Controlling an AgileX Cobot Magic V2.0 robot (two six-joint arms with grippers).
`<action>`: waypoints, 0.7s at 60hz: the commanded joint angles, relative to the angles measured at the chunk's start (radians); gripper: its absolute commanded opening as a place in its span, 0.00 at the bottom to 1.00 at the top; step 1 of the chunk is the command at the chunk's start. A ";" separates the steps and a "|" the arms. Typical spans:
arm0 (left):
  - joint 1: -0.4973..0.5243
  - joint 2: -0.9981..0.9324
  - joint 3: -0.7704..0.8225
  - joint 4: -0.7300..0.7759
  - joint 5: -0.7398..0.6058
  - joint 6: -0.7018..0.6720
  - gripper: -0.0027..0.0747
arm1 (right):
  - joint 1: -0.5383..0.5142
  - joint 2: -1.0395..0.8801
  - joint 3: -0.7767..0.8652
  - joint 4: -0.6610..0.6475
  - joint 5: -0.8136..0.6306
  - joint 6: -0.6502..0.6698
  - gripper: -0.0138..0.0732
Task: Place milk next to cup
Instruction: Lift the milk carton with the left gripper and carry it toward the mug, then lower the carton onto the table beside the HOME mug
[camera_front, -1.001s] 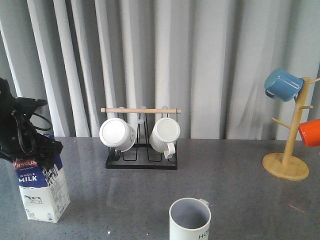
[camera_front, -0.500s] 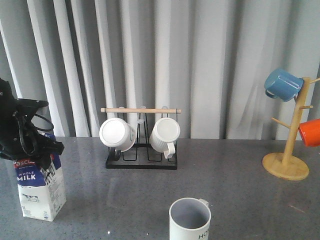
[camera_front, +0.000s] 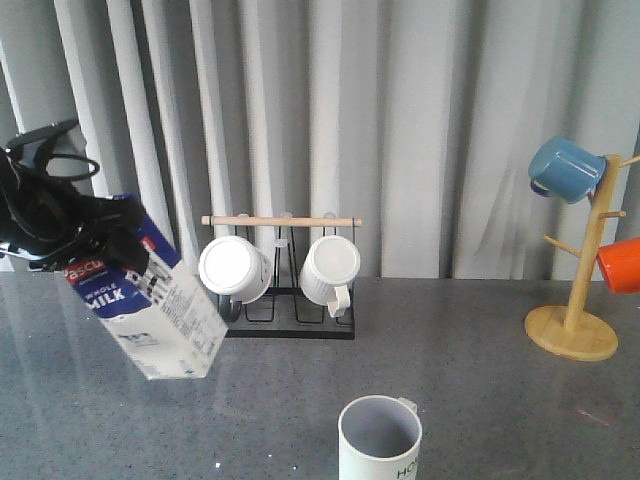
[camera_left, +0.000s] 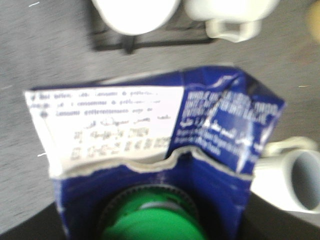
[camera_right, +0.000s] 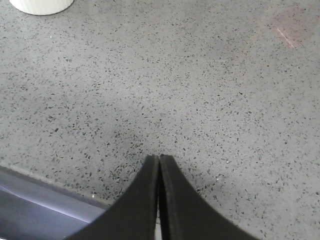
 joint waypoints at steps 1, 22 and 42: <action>-0.024 -0.067 -0.026 -0.149 -0.036 0.021 0.03 | -0.001 0.004 -0.026 -0.017 -0.055 -0.002 0.15; -0.217 -0.036 -0.026 -0.087 -0.050 0.014 0.03 | -0.001 0.004 -0.026 -0.016 -0.053 -0.002 0.15; -0.295 0.030 -0.026 0.065 -0.069 -0.071 0.03 | -0.001 0.004 -0.026 -0.012 -0.048 -0.002 0.15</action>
